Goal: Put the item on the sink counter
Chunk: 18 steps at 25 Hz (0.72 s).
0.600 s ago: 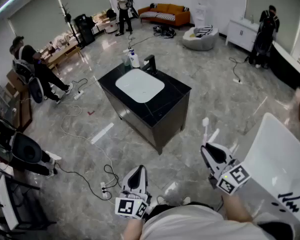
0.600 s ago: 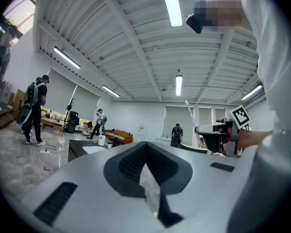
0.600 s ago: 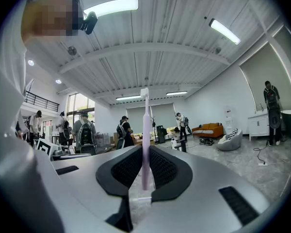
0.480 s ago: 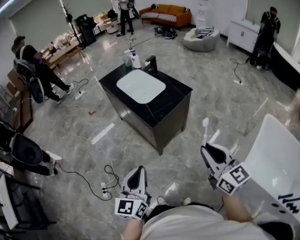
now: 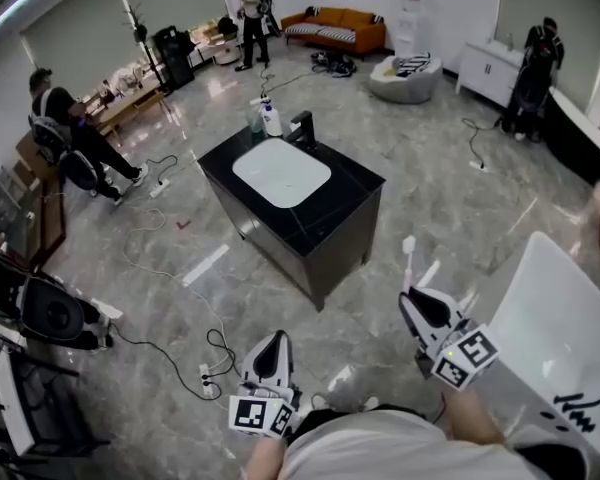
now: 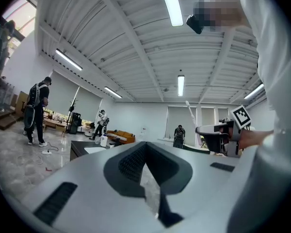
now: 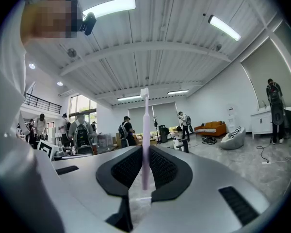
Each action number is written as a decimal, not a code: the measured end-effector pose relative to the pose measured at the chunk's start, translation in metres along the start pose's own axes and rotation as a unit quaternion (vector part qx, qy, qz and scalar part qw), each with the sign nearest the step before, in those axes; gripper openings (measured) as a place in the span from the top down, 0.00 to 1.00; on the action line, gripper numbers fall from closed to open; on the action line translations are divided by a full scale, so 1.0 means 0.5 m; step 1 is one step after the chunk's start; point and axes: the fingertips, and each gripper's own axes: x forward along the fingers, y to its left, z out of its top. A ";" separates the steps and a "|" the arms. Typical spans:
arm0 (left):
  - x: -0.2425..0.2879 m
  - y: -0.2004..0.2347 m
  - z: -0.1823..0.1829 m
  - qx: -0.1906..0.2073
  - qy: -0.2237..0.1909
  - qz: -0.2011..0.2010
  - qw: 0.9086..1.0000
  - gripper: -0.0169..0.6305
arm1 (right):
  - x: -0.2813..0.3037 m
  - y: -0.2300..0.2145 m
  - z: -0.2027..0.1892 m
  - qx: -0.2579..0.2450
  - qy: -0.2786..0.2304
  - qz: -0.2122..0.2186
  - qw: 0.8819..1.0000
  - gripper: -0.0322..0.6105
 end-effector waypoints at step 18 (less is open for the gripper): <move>0.055 -0.110 -0.019 -0.001 0.007 0.007 1.000 0.97 | -0.071 -0.092 0.012 0.021 -0.009 0.021 1.000 0.84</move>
